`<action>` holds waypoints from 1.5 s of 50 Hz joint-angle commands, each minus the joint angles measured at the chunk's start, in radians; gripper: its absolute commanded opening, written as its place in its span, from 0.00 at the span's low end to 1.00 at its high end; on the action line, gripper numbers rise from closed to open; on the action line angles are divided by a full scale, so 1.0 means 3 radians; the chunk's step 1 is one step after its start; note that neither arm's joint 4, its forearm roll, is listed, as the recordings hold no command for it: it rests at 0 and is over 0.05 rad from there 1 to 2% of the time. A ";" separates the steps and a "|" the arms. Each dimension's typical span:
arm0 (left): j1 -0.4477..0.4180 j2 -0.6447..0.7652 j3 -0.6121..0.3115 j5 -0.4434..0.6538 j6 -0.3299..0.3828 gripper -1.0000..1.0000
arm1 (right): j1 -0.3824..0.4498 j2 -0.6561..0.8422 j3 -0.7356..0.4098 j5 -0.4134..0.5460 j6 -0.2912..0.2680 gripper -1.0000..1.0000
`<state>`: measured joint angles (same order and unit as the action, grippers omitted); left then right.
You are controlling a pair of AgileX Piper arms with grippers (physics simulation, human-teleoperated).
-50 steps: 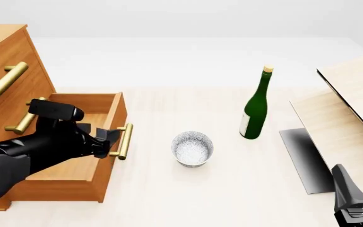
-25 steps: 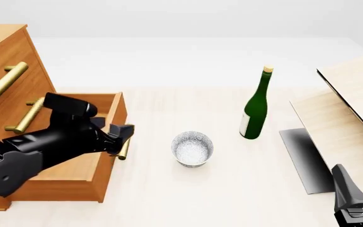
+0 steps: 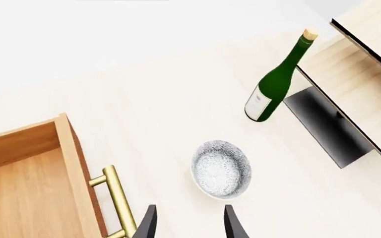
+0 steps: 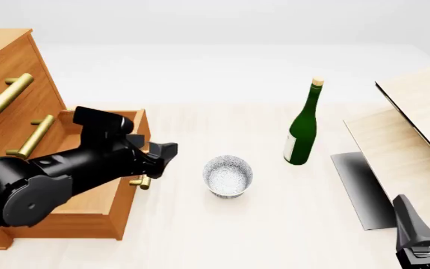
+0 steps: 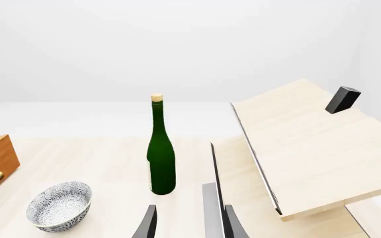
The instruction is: Put the bowl in the bottom drawer of the cabinet and close it.
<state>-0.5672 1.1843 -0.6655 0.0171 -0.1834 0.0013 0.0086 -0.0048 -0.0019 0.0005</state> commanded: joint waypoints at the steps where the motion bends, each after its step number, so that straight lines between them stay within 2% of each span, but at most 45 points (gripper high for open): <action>1: -0.0070 0.0053 -0.0108 -0.0046 -0.0137 1.00 | -0.0001 -0.0003 0.0002 0.0001 -0.0001 1.00; 33: -0.0115 0.0652 -0.0572 -0.0065 -0.0355 1.00 | -0.0001 -0.0003 0.0002 0.0001 0.0000 1.00; 45: -0.0051 0.0919 -0.0740 -0.0060 -0.0354 1.00 | 0.0000 -0.0003 0.0002 0.0001 0.0000 1.00; 75: 0.0009 0.1576 -0.1146 -0.0016 -0.0545 1.00 | -0.0001 -0.0003 0.0002 0.0001 0.0000 1.00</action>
<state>-0.5742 1.6405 -0.9762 -0.0114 -0.3171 0.0013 0.0086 -0.0048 -0.0019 0.0004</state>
